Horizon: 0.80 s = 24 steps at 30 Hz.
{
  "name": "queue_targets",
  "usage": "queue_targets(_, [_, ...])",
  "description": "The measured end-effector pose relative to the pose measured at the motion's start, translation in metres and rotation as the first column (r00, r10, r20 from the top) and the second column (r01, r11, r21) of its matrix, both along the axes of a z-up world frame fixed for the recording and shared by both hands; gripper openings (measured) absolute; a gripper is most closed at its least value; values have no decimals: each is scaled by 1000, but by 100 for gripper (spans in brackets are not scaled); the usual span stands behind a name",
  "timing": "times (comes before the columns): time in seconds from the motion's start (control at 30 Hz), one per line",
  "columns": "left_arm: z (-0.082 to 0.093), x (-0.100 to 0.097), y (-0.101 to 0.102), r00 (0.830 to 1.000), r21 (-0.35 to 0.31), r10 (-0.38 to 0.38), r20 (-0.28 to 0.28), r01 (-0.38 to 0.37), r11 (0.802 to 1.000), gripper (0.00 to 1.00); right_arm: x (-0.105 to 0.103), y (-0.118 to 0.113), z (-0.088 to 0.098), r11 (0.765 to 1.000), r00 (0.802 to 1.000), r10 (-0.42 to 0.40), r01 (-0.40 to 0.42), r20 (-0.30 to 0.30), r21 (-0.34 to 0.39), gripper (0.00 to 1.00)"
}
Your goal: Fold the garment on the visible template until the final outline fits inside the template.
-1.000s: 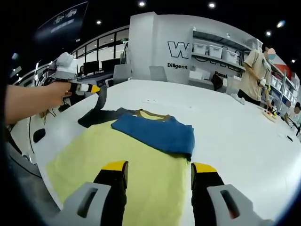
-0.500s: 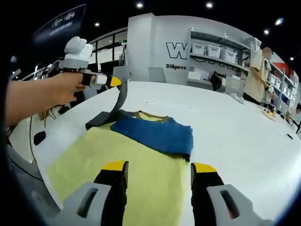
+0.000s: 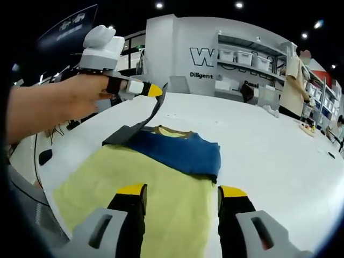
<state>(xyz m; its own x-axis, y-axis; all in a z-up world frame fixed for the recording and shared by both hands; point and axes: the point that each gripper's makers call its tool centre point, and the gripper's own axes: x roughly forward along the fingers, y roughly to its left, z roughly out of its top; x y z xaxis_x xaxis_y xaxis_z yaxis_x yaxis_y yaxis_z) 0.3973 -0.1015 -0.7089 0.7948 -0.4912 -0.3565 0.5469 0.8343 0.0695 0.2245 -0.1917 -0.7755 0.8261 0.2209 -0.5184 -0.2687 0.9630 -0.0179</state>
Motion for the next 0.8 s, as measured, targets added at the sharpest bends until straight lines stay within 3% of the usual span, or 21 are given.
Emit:
queue_targets(0.37, [-30,-22,-43,994,47,-105,-36,107,993,0,-1,-2,-4,1000,1000,-4,4,-13,-4,52])
queue_targets(0.8, [-75,-33,-60,983,120,-153,-100,165,979,0,-1,-4,-6,1000,1000,-8,8,-23,-3,52])
